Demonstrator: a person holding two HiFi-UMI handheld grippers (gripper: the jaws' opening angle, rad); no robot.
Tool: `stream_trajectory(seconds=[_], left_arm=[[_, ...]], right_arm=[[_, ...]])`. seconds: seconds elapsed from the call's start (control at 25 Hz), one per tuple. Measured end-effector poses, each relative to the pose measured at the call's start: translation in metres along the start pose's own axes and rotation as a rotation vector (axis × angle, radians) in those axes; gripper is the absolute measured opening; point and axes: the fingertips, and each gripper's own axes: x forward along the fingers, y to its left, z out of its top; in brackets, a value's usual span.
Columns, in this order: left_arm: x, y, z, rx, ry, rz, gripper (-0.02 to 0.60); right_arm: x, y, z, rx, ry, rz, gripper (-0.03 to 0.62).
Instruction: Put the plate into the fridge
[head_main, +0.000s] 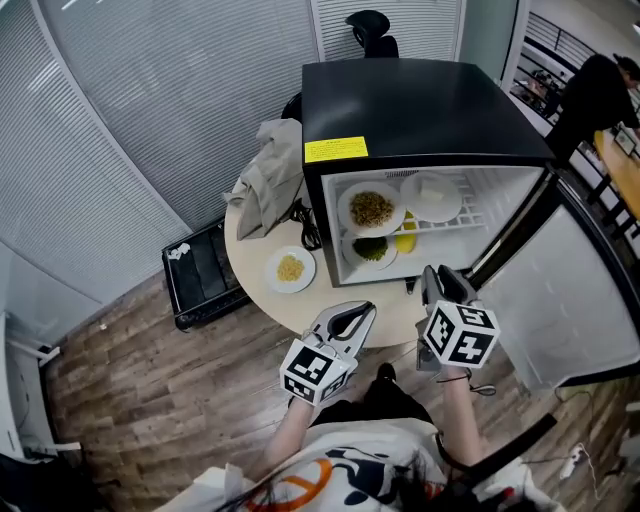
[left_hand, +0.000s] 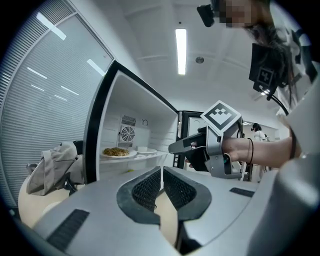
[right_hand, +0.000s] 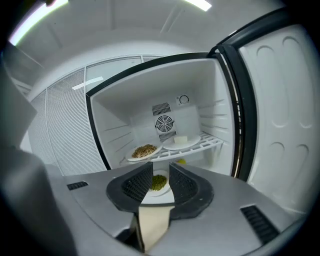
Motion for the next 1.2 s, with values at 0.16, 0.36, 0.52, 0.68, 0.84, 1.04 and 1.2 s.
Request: stream_trajectory(seconds=[0.16, 0.36, 0.52, 0.68, 0.84, 1.04, 1.2], left_arm=[[-0.014, -0.022, -0.008, -0.003, 0.005, -0.028, 0.02], [-0.032, -0.046, -0.026, -0.028, 0.029, -0.053, 0.02], [-0.041, -0.064, -0.035, -0.046, 0.039, -0.076, 0.02], [-0.044, -0.079, -0.037, -0.058, 0.033, -0.084, 0.02], [-0.043, -0.088, -0.036, -0.061, 0.028, -0.081, 0.02], [-0.046, -0.1, -0.027, -0.066, 0.007, -0.037, 0.02], [-0.05, -0.126, -0.025, -0.07, -0.003, -0.005, 0.02]], right_arm=[[-0.025, 0.0, -0.018, 0.063, 0.0, -0.007, 0.081], [-0.055, 0.006, -0.043, 0.103, 0.014, -0.008, 0.058], [-0.074, 0.01, -0.061, 0.131, 0.041, -0.002, 0.041], [-0.089, 0.015, -0.073, 0.121, 0.067, 0.013, 0.04], [-0.1, 0.013, -0.081, 0.127, 0.08, 0.028, 0.038], [-0.12, 0.005, -0.09, 0.129, 0.092, 0.065, 0.037], [-0.145, -0.006, -0.103, 0.14, 0.111, 0.107, 0.037]])
